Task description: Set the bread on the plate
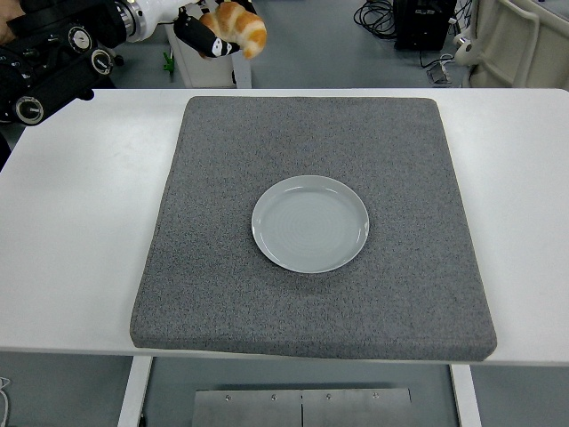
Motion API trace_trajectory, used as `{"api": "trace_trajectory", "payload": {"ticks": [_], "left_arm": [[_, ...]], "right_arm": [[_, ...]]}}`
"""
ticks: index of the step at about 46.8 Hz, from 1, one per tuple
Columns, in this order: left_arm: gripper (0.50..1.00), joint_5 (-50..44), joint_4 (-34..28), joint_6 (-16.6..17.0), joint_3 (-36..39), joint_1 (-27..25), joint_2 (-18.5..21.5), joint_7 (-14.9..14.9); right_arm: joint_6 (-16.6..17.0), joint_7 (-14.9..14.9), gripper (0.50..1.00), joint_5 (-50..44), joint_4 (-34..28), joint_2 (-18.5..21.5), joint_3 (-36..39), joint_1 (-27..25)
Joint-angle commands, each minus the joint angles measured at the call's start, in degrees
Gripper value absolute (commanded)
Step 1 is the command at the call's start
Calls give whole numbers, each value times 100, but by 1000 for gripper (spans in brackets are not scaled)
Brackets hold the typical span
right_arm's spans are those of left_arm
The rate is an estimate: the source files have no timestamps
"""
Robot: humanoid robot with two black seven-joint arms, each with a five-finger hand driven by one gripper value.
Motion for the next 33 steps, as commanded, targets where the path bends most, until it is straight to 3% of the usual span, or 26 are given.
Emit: {"api": "trace_trajectory", "payload": {"ticks": [1,15,20,33], "left_arm": [[500,9,-285,9,-33,-17,-4,47],[500,246,-1419,9,-261,-17,-13,249],[500,396,-1692,9,-375,27,-48,477],[500,414,-1895,9,-384,150,-101,513]], "right_arm": [[-1,0,1000,0,0,0,0,-1],[-1,0,1000,0,0,0,0,-1],[-1,0,1000,0,0,0,0,-1],[-1,0,1000,0,0,0,0,-1]]}}
